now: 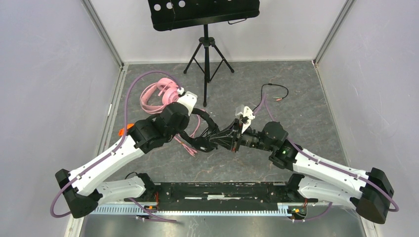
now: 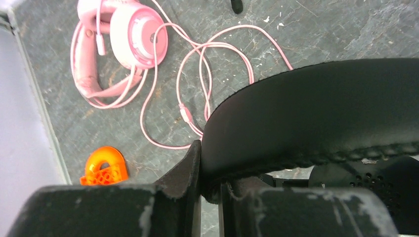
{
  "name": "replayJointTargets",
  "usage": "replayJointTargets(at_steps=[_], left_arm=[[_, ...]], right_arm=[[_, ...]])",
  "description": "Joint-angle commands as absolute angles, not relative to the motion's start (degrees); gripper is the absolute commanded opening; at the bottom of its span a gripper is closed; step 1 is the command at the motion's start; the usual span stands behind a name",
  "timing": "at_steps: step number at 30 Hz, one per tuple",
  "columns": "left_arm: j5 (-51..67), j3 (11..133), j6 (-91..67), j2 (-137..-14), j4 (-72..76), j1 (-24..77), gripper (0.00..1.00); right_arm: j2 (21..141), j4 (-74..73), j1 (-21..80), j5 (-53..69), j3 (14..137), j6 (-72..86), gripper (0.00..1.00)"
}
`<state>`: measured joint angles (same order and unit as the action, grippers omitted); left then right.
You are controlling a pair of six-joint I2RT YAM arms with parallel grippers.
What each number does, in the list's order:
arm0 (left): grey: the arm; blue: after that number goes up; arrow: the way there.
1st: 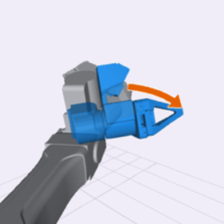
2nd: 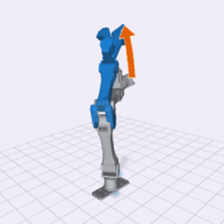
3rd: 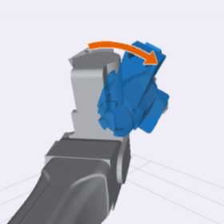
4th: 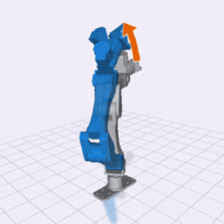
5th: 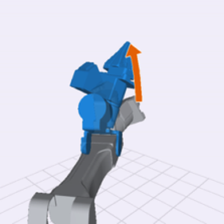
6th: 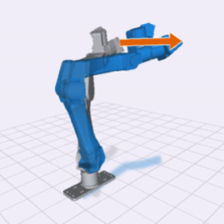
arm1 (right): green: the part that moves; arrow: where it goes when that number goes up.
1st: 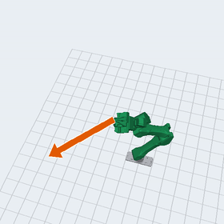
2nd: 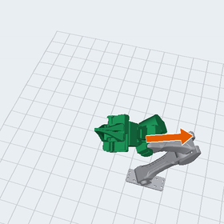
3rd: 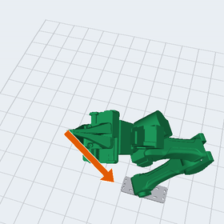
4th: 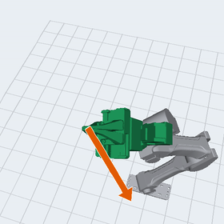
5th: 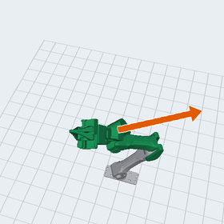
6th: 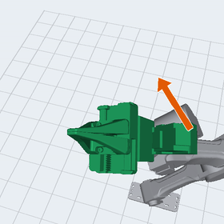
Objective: Wrap the headphones
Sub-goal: Wrap the headphones around the headphones.
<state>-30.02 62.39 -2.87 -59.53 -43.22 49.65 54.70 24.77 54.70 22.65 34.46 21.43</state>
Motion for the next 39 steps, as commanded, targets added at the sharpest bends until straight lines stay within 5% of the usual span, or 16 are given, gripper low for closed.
replayJointTargets(at_steps=[1, 39], left_arm=[[-33.21, 65.48, -15.17, -60.02, -44.89, 49.31, 0.02], [-29.89, 60.3, -42.41, -53.55, -35.4, 49.22, 0.02]], right_arm=[[54.51, 32.25, 55.06, 25.81, 33.93, 23.89, 0.15], [58.93, 24.42, 60.96, 13.4, 36.09, 13.62, 0.19]])
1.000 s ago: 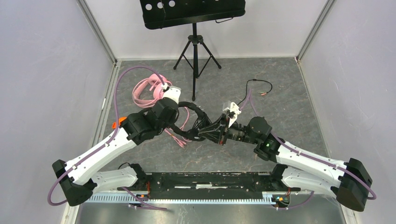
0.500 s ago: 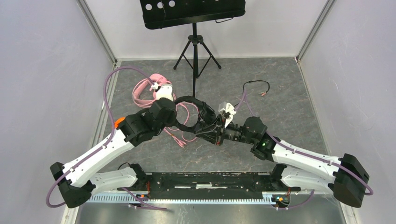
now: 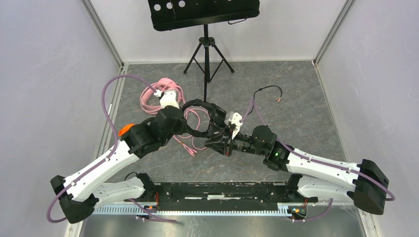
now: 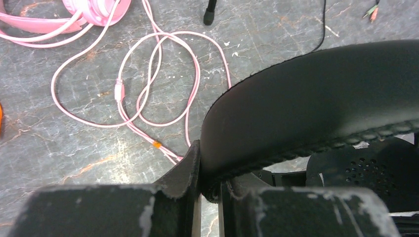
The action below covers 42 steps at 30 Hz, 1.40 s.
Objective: Wrap the headphones
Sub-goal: Wrap the headphones around the headphones.
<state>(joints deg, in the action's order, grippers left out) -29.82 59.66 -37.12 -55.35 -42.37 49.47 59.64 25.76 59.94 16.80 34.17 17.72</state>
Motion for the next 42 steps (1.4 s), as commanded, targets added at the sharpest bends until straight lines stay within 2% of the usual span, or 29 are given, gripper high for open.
replayJointTargets(at_steps=[1, 16, 26, 42], left_arm=[[-29.61, 60.21, -42.68, -53.27, -34.96, 49.22, 0.02], [-23.2, 60.03, -47.22, -50.91, -31.39, 49.22, 0.02], [-18.99, 60.19, -49.2, -49.44, -30.24, 49.21, 0.02], [-15.58, 60.38, -50.62, -47.72, -29.48, 49.22, 0.02]], right_arm=[[58.91, 23.93, 61.36, 12.4, 35.85, 11.93, 0.19], [58.23, 33.22, 65.36, 4.47, 29.03, -7.51, 0.21], [58.07, 49.21, 65.83, 1.46, 18.3, -19.59, 0.25], [66.04, 62.99, 65.83, 0.35, 10.64, -21.4, 0.25]])
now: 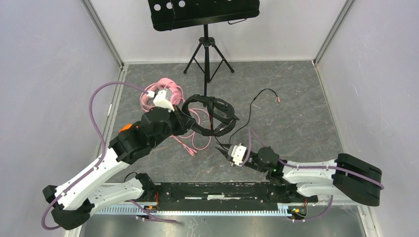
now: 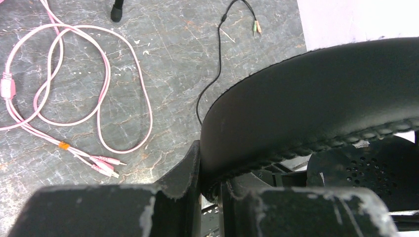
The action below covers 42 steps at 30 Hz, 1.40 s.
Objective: Wrap the headphones
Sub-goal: Wrap the headphones around the headphones.
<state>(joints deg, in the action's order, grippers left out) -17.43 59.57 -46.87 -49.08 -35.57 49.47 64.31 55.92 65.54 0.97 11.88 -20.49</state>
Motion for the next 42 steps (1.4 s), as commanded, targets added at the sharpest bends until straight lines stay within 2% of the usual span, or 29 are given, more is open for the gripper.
replayJointTargets(at_steps=[1, 22, 25, 29, 33, 39, 42], left_arm=[[-15.45, 60.38, -50.63, -47.59, -29.4, 49.22, 0.02], [-14.47, 61.27, -49.93, -46.67, -30.64, 49.22, 0.02], [-14.2, 61.8, -49.53, -46.58, -31.49, 49.22, 0.02], [-12.55, 62.78, -48.66, -46.41, -32.22, 49.22, 0.02], [-8.79, 63.5, -47.99, -46.24, -32.5, 49.19, 0.02], [-0.98, 64.12, -44.16, -45.97, -32.27, 49.22, 0.02], [-0.31, 65.96, -40.8, -46.27, -36.24, 49.22, 0.02]], right_arm=[[66.83, 64.04, 65.83, 0.4, 10.17, -21.44, 0.25], [82.78, 79.58, 62.69, -0.17, 8.26, -19.04, 0.23], [84.41, 81.75, 61.89, -0.33, 7.63, -18.14, 0.2], [85.45, 85.28, 60.36, -0.18, 5.96, -17.07, 0.08], [84.85, 85.3, 59.46, 0.53, 5.37, -16.52, 0.02], [83.18, 85.73, 58.47, 0.39, 4.07, -15.7, 0.0], [80.78, 86.54, 58.05, -1.65, 2.38, -15.33, 0.05]])
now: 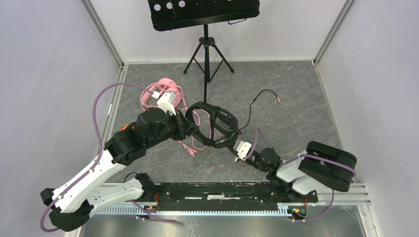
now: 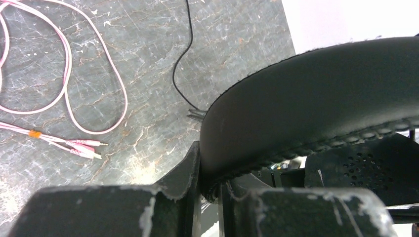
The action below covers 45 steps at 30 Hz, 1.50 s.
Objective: Wrap the headphones
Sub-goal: Wrap the headphones around the headphones.
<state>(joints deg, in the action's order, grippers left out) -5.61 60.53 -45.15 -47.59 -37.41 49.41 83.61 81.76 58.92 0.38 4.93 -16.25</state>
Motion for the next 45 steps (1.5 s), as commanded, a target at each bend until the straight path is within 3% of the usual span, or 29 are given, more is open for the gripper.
replayJointTargets(at_steps=[1, 14, 26, 40, 45], left_arm=[[-0.27, 66.64, -39.77, -46.55, -37.48, 49.22, 0.02], [12.47, 70.22, -24.9, -50.91, -47.7, 49.22, 0.02], [11.34, 68.61, -13.98, -52.95, -50.71, 49.21, 0.02], [-2.77, 67.5, -2.57, -58.12, -52.03, 49.23, 0.02], [-5.22, 68.02, -0.35, -62.55, -51.88, 49.31, 0.02]], right_arm=[[79.96, 86.85, 57.99, -2.68, 1.85, -15.53, 0.06], [67.09, 89.84, 57.79, -16.54, -3.78, -21.97, 0.14], [59.55, 83.32, 56.22, -19.38, -2.4, -22.73, 0.12], [47.21, 58.0, 55.75, -15.18, 5.07, -16.35, 0.15], [44.86, 46.94, 55.71, -14.41, 9.41, -12.88, 0.07]])
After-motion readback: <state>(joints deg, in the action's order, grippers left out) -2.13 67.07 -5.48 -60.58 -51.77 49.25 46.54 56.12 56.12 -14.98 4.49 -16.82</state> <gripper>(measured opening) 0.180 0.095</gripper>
